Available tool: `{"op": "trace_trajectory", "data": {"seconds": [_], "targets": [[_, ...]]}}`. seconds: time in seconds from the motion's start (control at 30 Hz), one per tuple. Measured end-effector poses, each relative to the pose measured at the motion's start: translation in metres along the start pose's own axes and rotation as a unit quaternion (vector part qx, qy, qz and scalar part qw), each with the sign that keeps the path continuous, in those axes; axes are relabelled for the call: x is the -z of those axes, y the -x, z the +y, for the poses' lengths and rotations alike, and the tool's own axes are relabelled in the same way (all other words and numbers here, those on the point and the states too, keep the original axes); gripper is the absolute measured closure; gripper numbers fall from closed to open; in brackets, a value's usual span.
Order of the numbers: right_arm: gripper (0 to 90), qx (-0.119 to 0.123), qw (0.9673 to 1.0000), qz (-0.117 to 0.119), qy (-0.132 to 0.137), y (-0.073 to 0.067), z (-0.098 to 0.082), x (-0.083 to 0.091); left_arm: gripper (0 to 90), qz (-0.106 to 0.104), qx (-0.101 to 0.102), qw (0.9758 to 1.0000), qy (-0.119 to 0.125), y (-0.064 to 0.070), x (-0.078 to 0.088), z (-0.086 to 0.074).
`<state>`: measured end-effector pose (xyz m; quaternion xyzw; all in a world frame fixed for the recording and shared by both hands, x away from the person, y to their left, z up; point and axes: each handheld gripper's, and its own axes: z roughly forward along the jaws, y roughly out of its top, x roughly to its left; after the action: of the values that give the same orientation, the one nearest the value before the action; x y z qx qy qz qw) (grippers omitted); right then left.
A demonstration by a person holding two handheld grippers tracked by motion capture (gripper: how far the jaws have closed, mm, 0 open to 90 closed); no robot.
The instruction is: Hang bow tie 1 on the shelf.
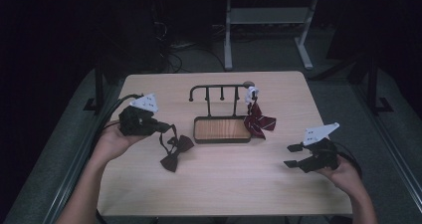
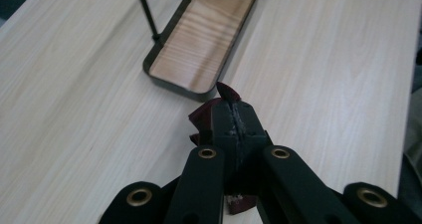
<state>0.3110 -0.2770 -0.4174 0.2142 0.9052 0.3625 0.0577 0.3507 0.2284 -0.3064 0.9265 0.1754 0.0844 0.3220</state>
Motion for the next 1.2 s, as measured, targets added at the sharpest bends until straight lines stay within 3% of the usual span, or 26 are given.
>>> {"op": "trace_trajectory", "data": {"seconds": [0.27, 0.47, 1.2], "targets": [[38.6, -0.002, 1.0000, -0.001, 0.000, 0.001, -0.001, 0.000, 89.5, -0.004, -0.015, 0.9998, -0.009, 0.000, 0.002, 0.014], [38.0, -0.003, 1.0000, -0.001, 0.001, 0.001, -0.001, 0.000, 89.4, -0.004, -0.043, 0.9990, -0.016, -0.001, 0.005, 0.028], [36.9, -0.003, 1.0000, -0.002, 0.007, 0.002, -0.001, 0.001, 89.3, -0.013, -0.056, 0.9980, -0.027, -0.008, 0.008, 0.057]]}}
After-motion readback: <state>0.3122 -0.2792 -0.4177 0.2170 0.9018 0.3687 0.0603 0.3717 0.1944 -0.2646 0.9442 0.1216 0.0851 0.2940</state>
